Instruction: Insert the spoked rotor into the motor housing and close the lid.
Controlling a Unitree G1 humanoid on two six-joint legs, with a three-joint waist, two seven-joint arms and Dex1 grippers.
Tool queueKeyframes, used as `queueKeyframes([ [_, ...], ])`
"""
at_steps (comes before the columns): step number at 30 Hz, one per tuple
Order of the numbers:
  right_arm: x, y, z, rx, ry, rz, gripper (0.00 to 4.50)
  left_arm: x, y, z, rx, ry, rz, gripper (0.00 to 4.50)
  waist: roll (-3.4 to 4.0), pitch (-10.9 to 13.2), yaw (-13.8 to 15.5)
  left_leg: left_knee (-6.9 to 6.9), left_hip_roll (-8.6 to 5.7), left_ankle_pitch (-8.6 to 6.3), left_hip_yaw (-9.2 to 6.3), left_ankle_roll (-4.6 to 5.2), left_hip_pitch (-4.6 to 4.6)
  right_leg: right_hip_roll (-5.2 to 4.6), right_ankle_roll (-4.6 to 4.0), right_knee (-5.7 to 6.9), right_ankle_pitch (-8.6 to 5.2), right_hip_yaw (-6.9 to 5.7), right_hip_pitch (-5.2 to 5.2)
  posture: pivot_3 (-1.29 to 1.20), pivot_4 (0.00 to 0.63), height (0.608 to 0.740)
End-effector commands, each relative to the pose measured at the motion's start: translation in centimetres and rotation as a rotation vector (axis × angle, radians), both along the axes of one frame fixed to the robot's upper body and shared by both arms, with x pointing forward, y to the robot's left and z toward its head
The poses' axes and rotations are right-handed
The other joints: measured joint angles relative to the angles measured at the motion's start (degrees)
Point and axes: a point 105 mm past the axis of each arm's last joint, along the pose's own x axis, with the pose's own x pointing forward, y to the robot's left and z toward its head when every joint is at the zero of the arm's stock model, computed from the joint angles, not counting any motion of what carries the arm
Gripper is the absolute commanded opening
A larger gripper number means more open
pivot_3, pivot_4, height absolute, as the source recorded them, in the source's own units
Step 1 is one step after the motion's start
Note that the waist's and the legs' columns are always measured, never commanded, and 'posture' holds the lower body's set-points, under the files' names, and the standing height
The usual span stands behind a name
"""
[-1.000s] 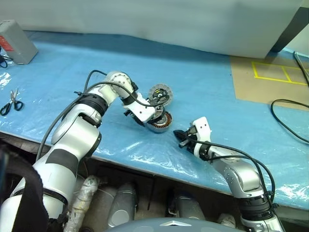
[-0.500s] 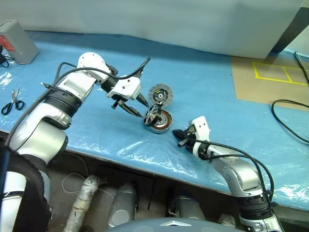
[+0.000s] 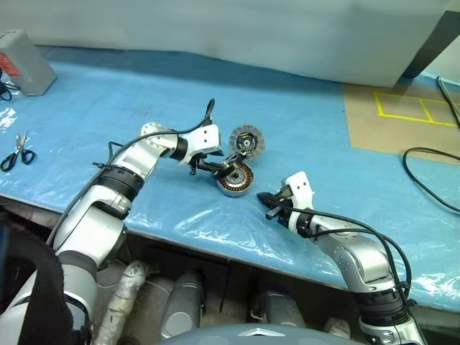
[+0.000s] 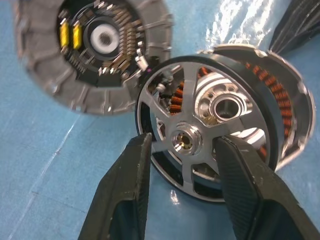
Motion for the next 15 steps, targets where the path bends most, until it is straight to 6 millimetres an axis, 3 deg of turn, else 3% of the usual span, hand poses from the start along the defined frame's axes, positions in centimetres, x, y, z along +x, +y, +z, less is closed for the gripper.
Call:
queueKeyframes([
  [1,0.1,-0.2,0.7,0.008,-0.041,0.004,0.0,0.2,0.9,0.6,0.004,-0.03,0.003,2.03,0.0,0.0,0.01,-0.01,0.0,0.0,0.0,0.0,0.0,0.0,0.0,0.0,0.0,0.0,0.0,0.0,0.15,0.74],
  [15,0.2,-0.4,0.0,-0.001,-0.034,0.007,0.0,-0.1,-1.9,-1.4,-0.048,0.033,-0.033,2.03,0.0,-0.01,0.27,0.05,0.0,-0.12,0.0,0.24,0.02,-0.01,0.0,-0.02,0.0,-0.02,0.09,0.0,0.15,0.74],
])
